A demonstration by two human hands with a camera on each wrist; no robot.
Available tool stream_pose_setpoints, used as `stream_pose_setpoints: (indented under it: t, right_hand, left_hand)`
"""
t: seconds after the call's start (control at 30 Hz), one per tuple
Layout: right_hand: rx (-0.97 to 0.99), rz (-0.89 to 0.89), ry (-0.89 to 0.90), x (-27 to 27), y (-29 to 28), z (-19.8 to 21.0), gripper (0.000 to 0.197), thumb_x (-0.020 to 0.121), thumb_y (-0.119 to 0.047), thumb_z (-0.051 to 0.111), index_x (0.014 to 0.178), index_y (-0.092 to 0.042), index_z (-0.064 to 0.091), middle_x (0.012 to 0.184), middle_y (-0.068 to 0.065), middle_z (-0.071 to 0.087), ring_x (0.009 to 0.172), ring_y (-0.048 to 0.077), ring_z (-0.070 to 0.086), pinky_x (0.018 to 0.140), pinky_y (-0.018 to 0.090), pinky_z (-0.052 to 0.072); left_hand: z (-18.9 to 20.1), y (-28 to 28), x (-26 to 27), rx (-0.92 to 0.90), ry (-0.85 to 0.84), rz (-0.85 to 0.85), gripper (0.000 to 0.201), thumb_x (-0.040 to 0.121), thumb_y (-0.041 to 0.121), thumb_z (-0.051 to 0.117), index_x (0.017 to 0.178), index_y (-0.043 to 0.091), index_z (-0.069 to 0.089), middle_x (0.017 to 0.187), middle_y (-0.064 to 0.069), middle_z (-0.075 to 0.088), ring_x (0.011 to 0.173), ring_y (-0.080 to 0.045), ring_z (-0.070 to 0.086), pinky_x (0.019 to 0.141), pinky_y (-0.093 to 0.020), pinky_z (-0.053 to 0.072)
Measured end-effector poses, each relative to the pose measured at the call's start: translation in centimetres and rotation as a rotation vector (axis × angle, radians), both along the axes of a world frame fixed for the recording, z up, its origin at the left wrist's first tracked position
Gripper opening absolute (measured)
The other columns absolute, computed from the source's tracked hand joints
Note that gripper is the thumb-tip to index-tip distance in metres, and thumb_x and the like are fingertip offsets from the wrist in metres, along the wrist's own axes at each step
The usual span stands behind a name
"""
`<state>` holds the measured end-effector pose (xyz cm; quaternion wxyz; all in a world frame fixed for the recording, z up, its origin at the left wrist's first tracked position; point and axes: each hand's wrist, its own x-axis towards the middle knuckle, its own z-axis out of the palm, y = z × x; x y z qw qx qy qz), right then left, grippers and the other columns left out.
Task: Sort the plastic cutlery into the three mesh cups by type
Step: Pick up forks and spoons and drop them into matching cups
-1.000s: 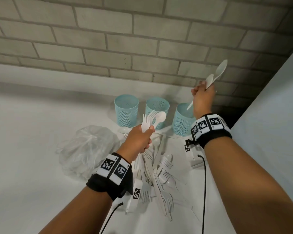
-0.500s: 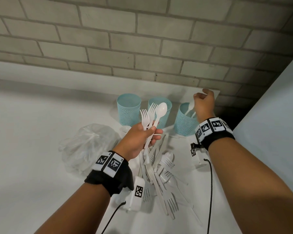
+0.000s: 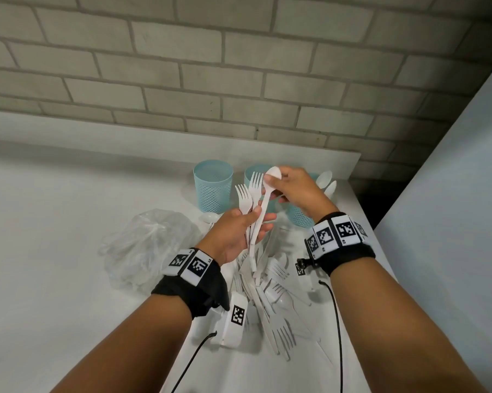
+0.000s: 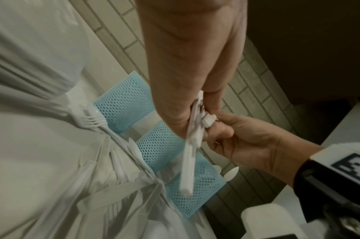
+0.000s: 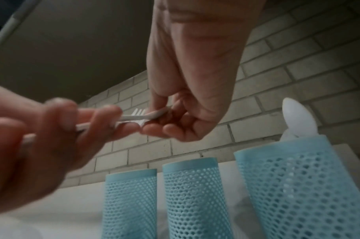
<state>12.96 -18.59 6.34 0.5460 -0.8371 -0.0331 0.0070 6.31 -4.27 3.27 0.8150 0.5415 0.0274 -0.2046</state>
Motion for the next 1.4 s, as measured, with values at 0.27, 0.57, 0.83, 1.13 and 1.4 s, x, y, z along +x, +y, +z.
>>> stream_pose_setpoints:
  t: [0.27,0.57,0.83,1.13,1.4]
  right_hand:
    - [0.165,-0.924,-0.594,0.6,-5.4,1.8,0.029,0.101,-0.024,0.04,0.107,-0.001,0.057,0.096,0.002,0.061,0.084,0.013,0.056,0.063,0.003,0.039]
    - [-0.256,-0.821,-0.329,2.1,-6.5,-2.5,0.031,0.094,-0.014,0.047,0.124,-0.009,0.053,0.119,0.012,0.063,0.116,0.03,0.046,0.089,0.032,0.038]
    - [-0.129,-0.176,-0.401,-0.4,-0.5,0.2,0.015,0.092,-0.026,0.056,0.104,-0.019,0.063,0.094,-0.001,0.059,0.072,0.009,0.054,0.066,0.017,0.044]
    - [-0.359,0.044,-0.166,-1.2,1.7,-0.2,0.021,0.093,-0.019,0.056,0.098,-0.004,0.07,0.074,0.0,0.058,0.065,0.01,0.05,0.066,0.021,0.036]
    - [-0.433,0.098,0.117,-2.1,3.0,0.6,0.054,0.089,-0.056,0.049,0.076,-0.005,0.061,0.056,0.004,0.051,0.049,0.016,0.045,0.053,0.024,0.039]
  left_hand:
    - [-0.2,0.1,0.7,0.02,0.038,0.047,0.031,0.102,0.015,0.036,0.129,0.008,0.05,0.074,0.0,0.049,0.057,-0.008,0.043,0.045,-0.014,0.037]
    - [0.4,0.4,0.7,-0.124,0.113,-0.122,0.048,0.093,0.058,0.033,0.114,0.017,0.05,0.057,0.006,0.032,0.042,-0.005,0.026,0.039,-0.014,0.02]
    - [0.0,0.3,0.9,-0.141,0.107,-0.154,0.088,0.082,0.077,0.004,0.109,0.014,0.059,0.055,0.006,0.035,0.041,-0.004,0.024,0.039,-0.014,0.017]
    - [0.0,0.4,0.5,0.137,-0.065,-0.063,0.024,0.099,0.013,0.03,0.107,0.009,0.052,0.065,0.0,0.044,0.05,-0.009,0.039,0.044,-0.016,0.031]
    - [-1.1,-0.1,0.3,0.722,-0.313,-0.104,0.048,0.099,0.045,0.03,0.127,0.008,0.041,0.11,-0.019,0.06,0.097,-0.032,0.063,0.082,-0.04,0.05]
